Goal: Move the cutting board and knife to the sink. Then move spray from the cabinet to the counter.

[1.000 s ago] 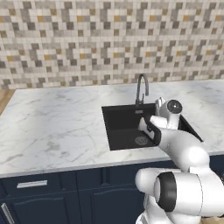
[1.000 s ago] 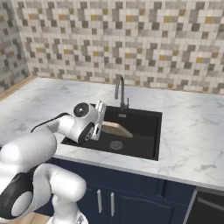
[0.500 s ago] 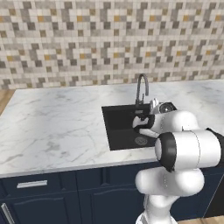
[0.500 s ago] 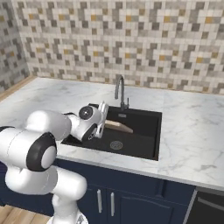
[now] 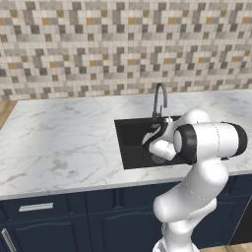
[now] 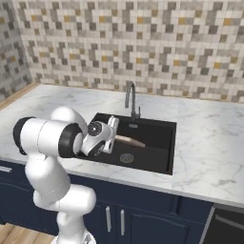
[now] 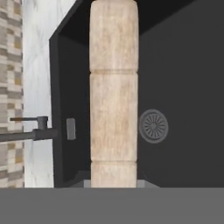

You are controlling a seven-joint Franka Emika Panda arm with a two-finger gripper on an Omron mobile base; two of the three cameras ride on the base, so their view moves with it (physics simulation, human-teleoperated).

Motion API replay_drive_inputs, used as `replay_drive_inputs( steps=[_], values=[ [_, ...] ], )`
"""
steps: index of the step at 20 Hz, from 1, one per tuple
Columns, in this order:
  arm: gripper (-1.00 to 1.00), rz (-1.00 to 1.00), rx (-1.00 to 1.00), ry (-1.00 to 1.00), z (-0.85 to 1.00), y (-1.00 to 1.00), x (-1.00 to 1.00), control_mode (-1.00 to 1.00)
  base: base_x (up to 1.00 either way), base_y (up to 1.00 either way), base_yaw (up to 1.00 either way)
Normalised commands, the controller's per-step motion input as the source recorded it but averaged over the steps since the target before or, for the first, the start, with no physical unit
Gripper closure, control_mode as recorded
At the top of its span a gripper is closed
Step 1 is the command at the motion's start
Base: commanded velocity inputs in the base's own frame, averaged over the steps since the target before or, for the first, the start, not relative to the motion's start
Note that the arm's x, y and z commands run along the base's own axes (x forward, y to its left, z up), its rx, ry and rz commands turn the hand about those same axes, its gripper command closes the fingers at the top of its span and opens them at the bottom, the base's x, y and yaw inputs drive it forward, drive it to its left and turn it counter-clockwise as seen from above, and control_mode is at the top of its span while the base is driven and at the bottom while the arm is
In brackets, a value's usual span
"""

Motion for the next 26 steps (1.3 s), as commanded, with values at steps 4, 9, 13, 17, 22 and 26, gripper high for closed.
replay_drive_inputs(
  steps=[4,9,13,17,22,26],
  values=[
    [1.0,0.0,0.0,0.16,-0.18,0.0,0.56,-1.0,0.0,0.0,0.0],
    [1.0,0.03,0.01,0.04,-0.08,0.0,0.5,-1.0,0.0,0.0,0.0],
    [1.0,0.07,0.04,0.0,-0.2,0.0,0.29,-1.0,0.0,0.0,0.0],
    [1.0,0.06,0.06,0.0,-0.36,-0.01,0.11,-1.0,0.0,0.0,0.0],
    [1.0,0.05,0.05,0.0,-0.25,0.0,0.11,-1.0,0.0,0.0,0.0],
    [1.0,0.03,0.08,0.0,-0.26,0.0,0.1,-1.0,0.0,0.0,0.0]
  ],
)
